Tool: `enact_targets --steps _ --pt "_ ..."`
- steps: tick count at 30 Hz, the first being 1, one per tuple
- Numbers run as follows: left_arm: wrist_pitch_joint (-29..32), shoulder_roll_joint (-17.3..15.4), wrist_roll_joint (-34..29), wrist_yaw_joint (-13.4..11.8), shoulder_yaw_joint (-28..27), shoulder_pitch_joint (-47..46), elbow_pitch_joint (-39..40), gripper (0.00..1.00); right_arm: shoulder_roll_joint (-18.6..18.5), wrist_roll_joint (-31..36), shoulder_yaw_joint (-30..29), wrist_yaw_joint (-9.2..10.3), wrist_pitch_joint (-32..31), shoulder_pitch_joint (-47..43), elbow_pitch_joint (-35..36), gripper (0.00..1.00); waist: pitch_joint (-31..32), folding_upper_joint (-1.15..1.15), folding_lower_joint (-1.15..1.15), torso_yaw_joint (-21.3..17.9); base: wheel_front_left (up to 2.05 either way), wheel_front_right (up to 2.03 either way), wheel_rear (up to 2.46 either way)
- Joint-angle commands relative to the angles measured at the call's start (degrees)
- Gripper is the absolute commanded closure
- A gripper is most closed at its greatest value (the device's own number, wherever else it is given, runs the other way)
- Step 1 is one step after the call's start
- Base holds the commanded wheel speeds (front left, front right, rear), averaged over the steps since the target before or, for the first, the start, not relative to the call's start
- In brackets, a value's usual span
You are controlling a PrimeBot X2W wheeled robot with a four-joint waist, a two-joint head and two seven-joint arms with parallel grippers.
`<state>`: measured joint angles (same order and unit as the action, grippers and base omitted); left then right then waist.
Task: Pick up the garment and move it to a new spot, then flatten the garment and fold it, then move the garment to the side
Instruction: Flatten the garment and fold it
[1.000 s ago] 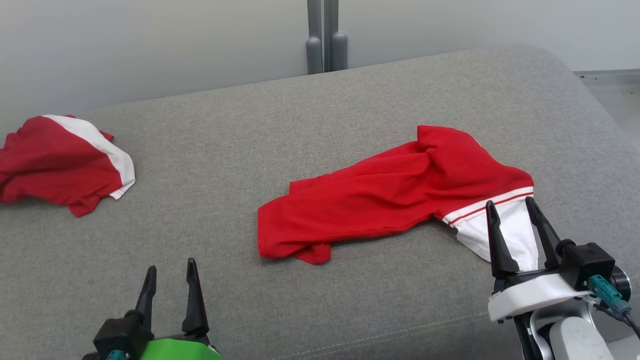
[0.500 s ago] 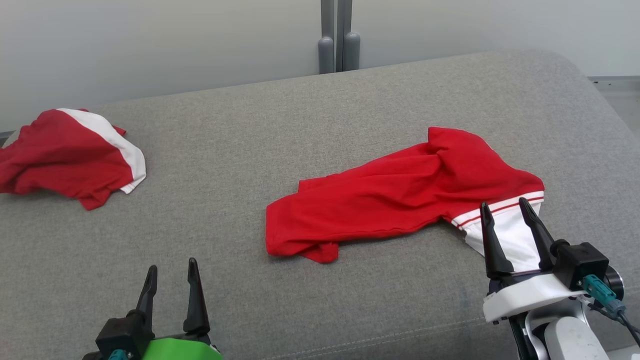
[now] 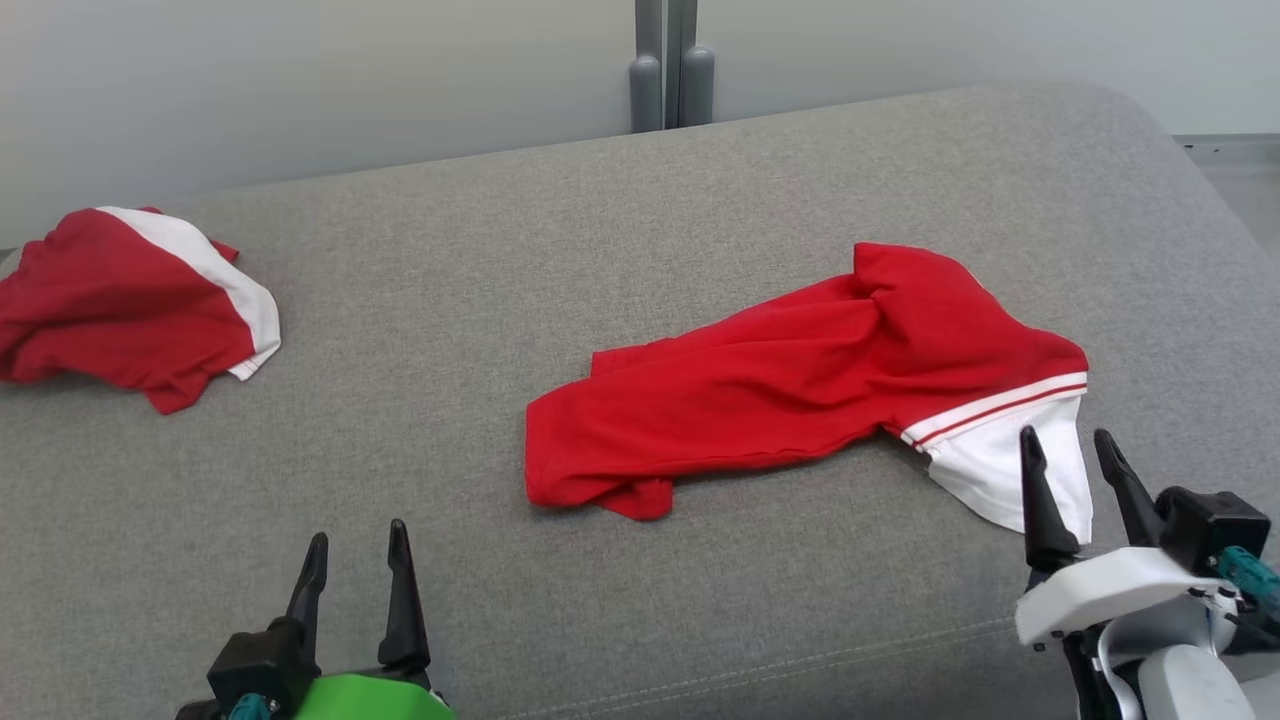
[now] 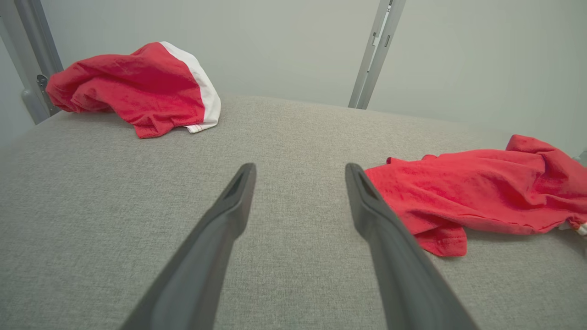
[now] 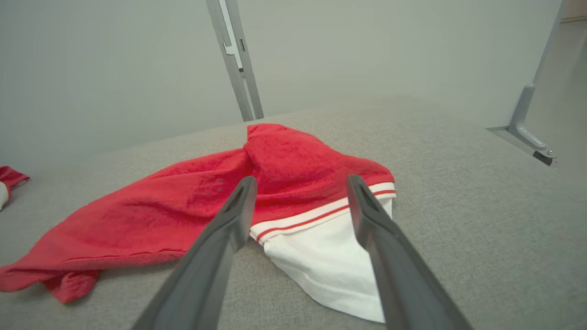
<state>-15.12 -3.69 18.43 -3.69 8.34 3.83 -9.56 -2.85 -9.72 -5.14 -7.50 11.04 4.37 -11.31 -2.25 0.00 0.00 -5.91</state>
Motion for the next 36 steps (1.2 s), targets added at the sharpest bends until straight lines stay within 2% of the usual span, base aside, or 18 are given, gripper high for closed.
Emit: enact_targets --steps 1,9,11,20,30,31,33,34,36 --pt "0.08 -0.04 -0.33 0.32 0.12 -1.18 -0.07 0.0 -0.07 -0.81 -0.89 0.02 -0.7 -0.34 -0.72 0.0 -0.33 0.0 0.0 -0.02 0.0 0.0 0.0" --pt "0.07 -0.04 -0.46 0.59 1.41 -2.62 -0.76 0.0 -0.07 -6.07 -8.33 0.02 -3.64 0.56 -10.38 0.0 -2.36 0.0 0.0 0.16 0.0 0.0 0.0" --pt "0.08 -0.3 -0.56 0.7 1.6 -3.14 -0.93 0.0 -0.09 -6.97 -10.29 0.02 -3.29 2.03 -15.19 0.0 -3.05 0.0 0.0 0.29 0.0 0.0 0.0" --pt "0.2 -1.04 -0.69 0.52 2.0 -4.37 -0.62 0.0 -0.1 -7.58 -13.47 0.02 -1.55 8.42 -28.44 0.0 -4.82 0.0 0.0 1.27 0.0 0.0 0.0" --pt "0.6 -1.72 -0.31 -0.13 2.04 -4.69 -0.13 0.0 -1.66 -10.5 -14.03 0.02 -1.45 14.48 -37.79 0.01 -5.48 0.0 0.0 2.24 0.0 0.0 0.0" --pt "0.63 -1.82 -0.24 -0.2 1.98 -4.64 -0.12 0.0 -2.03 -10.77 -13.77 0.02 -1.51 14.95 -38.63 0.06 -5.47 0.0 0.0 2.27 0.0 0.0 0.0" --pt "0.64 -1.97 -0.08 -0.31 1.92 -4.58 -0.17 0.0 -2.67 -11.36 -13.35 0.02 -1.41 15.83 -40.25 0.33 -5.41 0.0 0.0 2.3 0.0 0.0 0.0" --pt "0.65 -2.04 -0.01 -0.34 1.91 -4.58 -0.21 0.0 -2.88 -11.69 -13.12 0.01 -1.51 16.22 -41.05 0.54 -5.36 0.0 0.0 2.32 0.0 0.0 0.0" --pt "0.73 -2.13 0.06 -0.42 1.93 -4.58 -0.24 0.0 -2.8 -13.36 -12.71 0.01 -2.32 17.13 -42.45 0.67 -5.25 0.0 0.0 2.3 0.0 0.0 0.0"
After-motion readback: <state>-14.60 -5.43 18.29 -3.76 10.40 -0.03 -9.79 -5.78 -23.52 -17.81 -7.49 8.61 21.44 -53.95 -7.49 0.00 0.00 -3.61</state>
